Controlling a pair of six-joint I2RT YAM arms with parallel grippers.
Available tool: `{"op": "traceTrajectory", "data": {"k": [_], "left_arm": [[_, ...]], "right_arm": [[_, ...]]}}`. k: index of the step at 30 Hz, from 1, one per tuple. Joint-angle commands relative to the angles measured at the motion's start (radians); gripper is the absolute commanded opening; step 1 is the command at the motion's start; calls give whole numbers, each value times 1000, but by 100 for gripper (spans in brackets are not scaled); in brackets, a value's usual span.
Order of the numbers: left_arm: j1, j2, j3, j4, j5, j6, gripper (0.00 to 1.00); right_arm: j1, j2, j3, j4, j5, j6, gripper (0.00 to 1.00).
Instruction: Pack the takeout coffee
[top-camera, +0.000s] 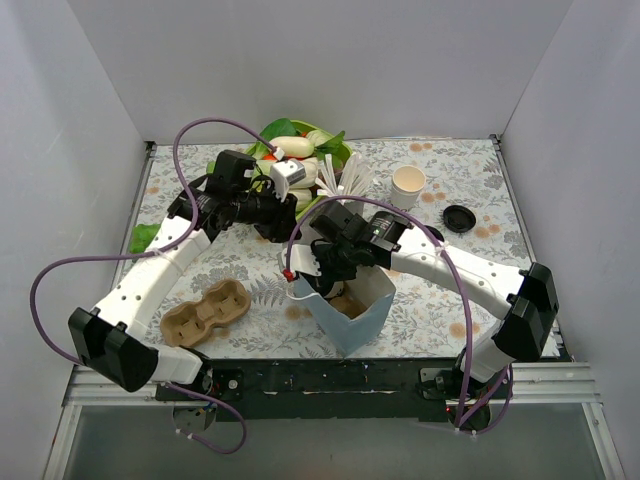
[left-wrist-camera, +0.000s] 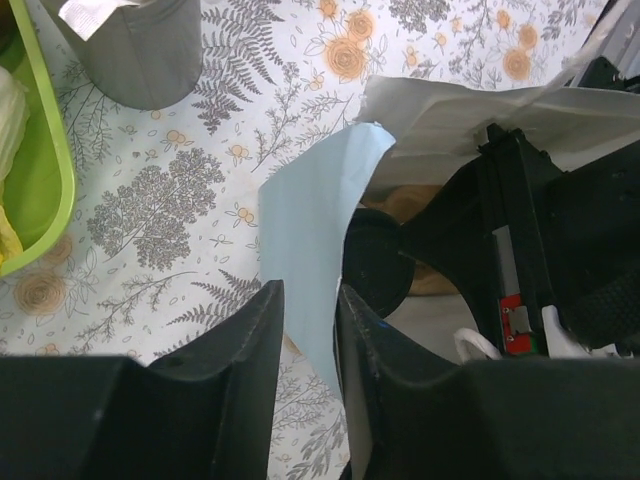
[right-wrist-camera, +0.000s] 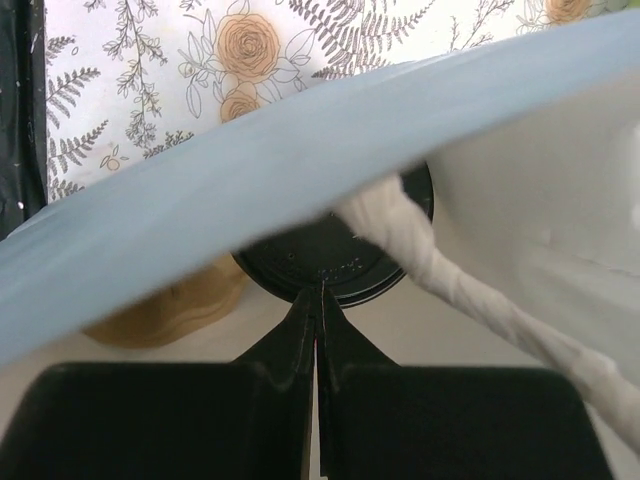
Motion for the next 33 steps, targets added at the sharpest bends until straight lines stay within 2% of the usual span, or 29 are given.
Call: {"op": "traceTrajectory", "data": {"k": [1,4,6,9,20,26,33], "left_arm": [[-2,2,8,-44,34,32,25],[0,14,21,-64,48,42,19],[0,23,31,-70,51,43,4],[0,31,37,-79,55,42,1],[0,74,76,-110,63,52,0],[-2,74,85,-128,51,68,0],[0,69,82,-130,40,77,0]], "right_arm": [[8,-14,-15,77,-3,9,1],[8,-20,-23,110,-2,10,1],[9,-23,-28,132,0,9,1],[5,-23,-14,132,6,7,1],[-20,-16,-40,173,-42,4,1],[-20,1,-42,151,81,-63,1],[-20,9,-83,143,106,-80,1]]}}
